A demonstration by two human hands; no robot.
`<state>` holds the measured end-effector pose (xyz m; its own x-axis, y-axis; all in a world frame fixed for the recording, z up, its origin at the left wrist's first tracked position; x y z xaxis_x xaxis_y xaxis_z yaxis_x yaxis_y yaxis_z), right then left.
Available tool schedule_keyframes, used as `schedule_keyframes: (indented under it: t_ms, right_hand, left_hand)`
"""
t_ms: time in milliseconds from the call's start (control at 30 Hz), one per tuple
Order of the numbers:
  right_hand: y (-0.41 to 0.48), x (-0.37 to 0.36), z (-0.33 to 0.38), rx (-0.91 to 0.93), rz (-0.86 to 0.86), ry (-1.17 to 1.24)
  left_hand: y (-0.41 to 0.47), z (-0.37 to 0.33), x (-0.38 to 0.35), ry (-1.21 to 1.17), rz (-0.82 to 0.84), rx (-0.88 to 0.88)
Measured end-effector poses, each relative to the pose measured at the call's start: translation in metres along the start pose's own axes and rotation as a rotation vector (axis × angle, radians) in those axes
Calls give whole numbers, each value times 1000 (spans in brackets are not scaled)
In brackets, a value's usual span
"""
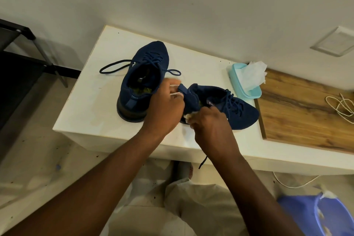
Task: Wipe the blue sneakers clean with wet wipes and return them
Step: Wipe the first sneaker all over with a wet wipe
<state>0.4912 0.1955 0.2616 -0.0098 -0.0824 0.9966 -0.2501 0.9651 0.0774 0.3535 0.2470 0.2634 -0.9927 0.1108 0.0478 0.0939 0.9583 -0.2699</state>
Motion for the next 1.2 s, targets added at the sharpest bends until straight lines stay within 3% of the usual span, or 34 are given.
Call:
schedule_keyframes:
  t_ms: [100,200,467,667,833,933,1100,1200]
  right_hand:
    - [-11,13,-19,-133,-34,150]
    - [-15,24,-25,-330,-181,429]
    - [-18,19,-48,-499,-372,581]
    - [-20,22,-59,-506,-473,590]
    - [-10,18,-12,-169,-313,494]
    - [-10,14,-11,-74,-283,494]
    - [-17,14,-60,-410,-504,632]
    - [-15,15,-38,-300,-484,622]
  left_hand:
    - [-3,-12,-1,436,137,-380]
    - [-1,-6,-4,780,297,-464]
    - [12,-2,-9,579,199,-460]
    - [18,2,-6,314,151,-329]
    - [23,6,-5,264,113,-280]
    - [28,10,-1,224,108,-230]
    - [31,12,2,188,89,-178]
    - [31,11,1,208,90,-177]
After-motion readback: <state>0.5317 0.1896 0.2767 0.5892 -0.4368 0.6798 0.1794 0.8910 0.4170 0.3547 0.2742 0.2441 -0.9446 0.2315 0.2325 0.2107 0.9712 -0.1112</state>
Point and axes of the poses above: each hand's wrist, its own y-axis towards the middle knuckle, its own x-axis out of the back of the hand, z = x × y, the point moved 2 cm from there along y, towards the middle knuckle, and after that the axes turned 5 degrees about x, right-handed, at the moved point
